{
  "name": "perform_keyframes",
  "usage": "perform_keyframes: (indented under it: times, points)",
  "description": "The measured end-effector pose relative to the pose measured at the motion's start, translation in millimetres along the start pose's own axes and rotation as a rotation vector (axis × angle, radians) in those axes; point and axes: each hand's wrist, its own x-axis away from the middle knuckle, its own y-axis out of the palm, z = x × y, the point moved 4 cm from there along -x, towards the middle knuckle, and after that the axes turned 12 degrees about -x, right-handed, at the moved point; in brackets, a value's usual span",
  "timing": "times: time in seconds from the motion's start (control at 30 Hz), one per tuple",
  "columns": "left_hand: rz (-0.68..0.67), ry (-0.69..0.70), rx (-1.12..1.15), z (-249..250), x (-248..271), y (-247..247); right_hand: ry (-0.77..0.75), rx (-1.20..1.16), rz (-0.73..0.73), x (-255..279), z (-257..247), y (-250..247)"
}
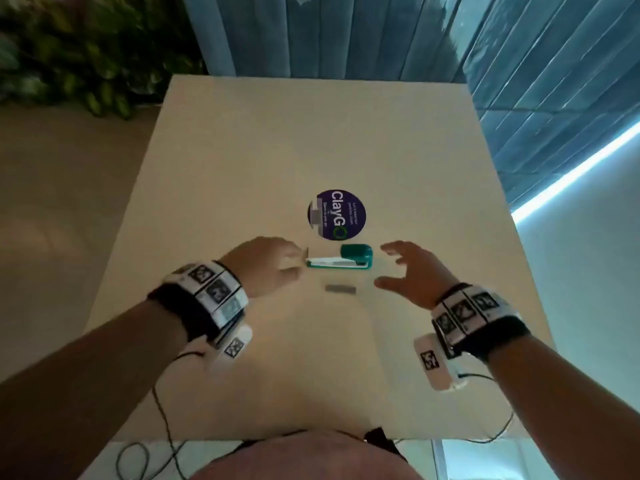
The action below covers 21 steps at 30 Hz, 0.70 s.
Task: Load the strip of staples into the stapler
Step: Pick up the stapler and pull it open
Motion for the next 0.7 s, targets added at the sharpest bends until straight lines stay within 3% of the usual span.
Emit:
perform_keyframes:
  times: [0.07, 0.23, 0.43, 0.7]
  points:
    - [0.037, 0.043, -0.044, 18, -29, -2, 0.000, 0.051, 0.013, -23, -3, 9]
    - [-0.016, 0.173, -0.071, 62, -73, 16, 0.031, 0.154, 0.002, -56, 1, 28]
    - [0.033, 0.180, -0.120, 72, -93, 28, 0.020, 0.148, -0.001, -65, 7, 29]
    - [0.209, 0.197, 0.236, 44, -71, 1, -0.026, 0.074, 0.037, -67, 13, 27]
